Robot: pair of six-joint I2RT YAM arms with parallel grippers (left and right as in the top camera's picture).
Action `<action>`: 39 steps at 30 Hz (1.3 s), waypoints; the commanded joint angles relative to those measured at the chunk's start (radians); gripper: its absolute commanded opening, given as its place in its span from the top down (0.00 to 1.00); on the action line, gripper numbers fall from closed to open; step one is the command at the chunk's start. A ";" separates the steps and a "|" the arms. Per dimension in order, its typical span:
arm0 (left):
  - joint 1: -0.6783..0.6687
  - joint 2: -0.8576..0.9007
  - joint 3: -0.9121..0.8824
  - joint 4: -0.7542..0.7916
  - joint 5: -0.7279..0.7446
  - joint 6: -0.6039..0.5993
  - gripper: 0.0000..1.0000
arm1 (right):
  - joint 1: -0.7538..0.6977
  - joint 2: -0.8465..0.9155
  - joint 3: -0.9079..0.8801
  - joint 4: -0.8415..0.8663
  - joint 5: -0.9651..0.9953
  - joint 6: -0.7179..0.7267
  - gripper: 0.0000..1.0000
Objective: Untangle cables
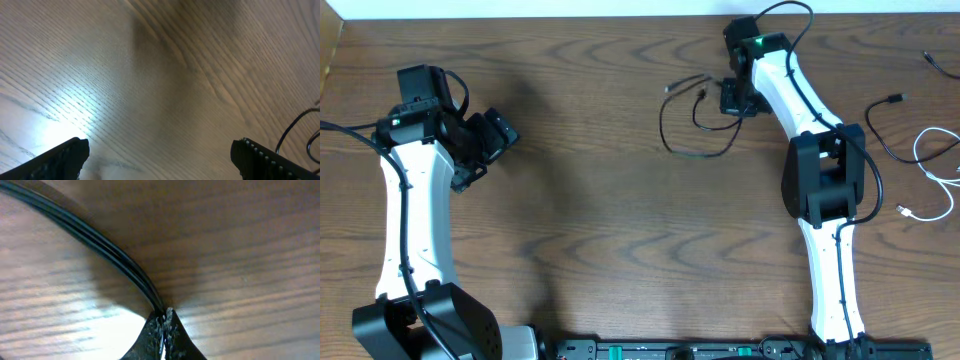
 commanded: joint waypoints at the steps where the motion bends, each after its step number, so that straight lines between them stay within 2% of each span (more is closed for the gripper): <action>1: -0.002 0.001 -0.007 0.000 -0.006 -0.002 0.04 | -0.016 0.064 -0.063 -0.039 0.007 -0.024 0.99; 7: -0.002 0.001 -0.007 0.000 -0.006 -0.002 0.04 | -0.050 -0.050 -0.063 -0.122 -0.023 -0.120 0.99; 15: -0.002 0.001 -0.007 0.001 -0.006 -0.002 0.04 | -0.125 -0.288 -0.063 -0.187 -0.206 -0.258 0.99; 24: -0.002 0.001 -0.007 0.002 -0.006 -0.002 0.04 | -0.236 -0.600 -0.063 -0.270 -0.278 -0.290 0.99; 31: -0.002 0.001 -0.007 0.001 -0.006 -0.002 0.04 | -0.425 -0.827 -0.063 -0.283 -0.277 -0.233 0.99; 39: -0.002 0.001 -0.007 0.002 -0.006 -0.002 0.04 | -0.812 -0.985 -0.063 -0.274 -0.351 -0.143 0.99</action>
